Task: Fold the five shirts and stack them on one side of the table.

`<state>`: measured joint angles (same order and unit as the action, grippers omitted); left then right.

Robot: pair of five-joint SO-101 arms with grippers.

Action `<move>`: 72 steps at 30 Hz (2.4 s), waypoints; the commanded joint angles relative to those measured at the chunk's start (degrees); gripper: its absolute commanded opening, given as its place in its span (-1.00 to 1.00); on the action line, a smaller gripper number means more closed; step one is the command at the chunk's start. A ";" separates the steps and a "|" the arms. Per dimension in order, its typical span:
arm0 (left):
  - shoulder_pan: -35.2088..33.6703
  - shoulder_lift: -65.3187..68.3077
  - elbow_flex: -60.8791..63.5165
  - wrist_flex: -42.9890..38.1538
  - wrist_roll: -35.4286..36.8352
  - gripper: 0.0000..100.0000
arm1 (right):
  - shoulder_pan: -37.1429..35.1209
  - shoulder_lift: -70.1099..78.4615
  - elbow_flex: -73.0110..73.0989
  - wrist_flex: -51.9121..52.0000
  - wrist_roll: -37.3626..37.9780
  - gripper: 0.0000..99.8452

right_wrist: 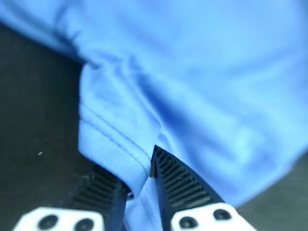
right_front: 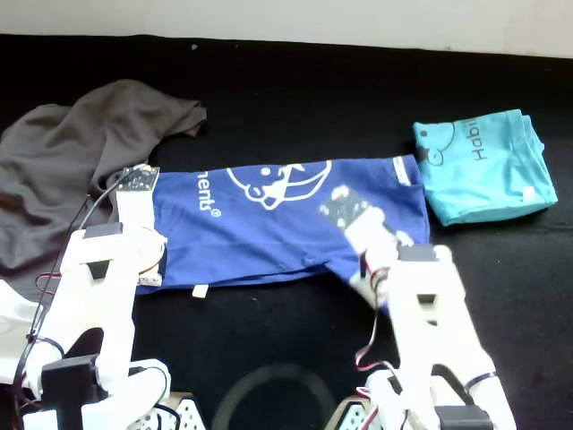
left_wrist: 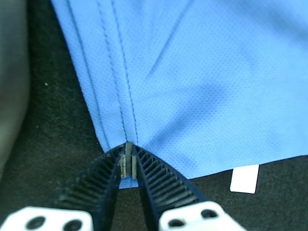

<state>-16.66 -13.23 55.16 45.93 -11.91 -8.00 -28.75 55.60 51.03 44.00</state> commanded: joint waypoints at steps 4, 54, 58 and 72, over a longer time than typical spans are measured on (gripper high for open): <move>0.48 0.04 0.31 -1.14 0.44 -0.98 | -0.48 5.23 -15.52 1.10 -0.53 -0.99; 0.48 0.04 0.31 -1.14 0.44 -0.98 | -11.91 42.86 -64.31 19.30 -22.86 -0.98; 0.48 0.04 0.31 -1.14 0.44 -0.98 | -6.46 42.86 -63.87 17.27 -22.77 -0.98; 0.48 0.04 0.31 -1.14 0.44 -0.98 | 2.77 42.51 -64.22 15.78 -22.77 -0.62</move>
<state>-16.66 -13.23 55.16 45.93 -11.91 -7.38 17.76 -7.16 67.38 21.41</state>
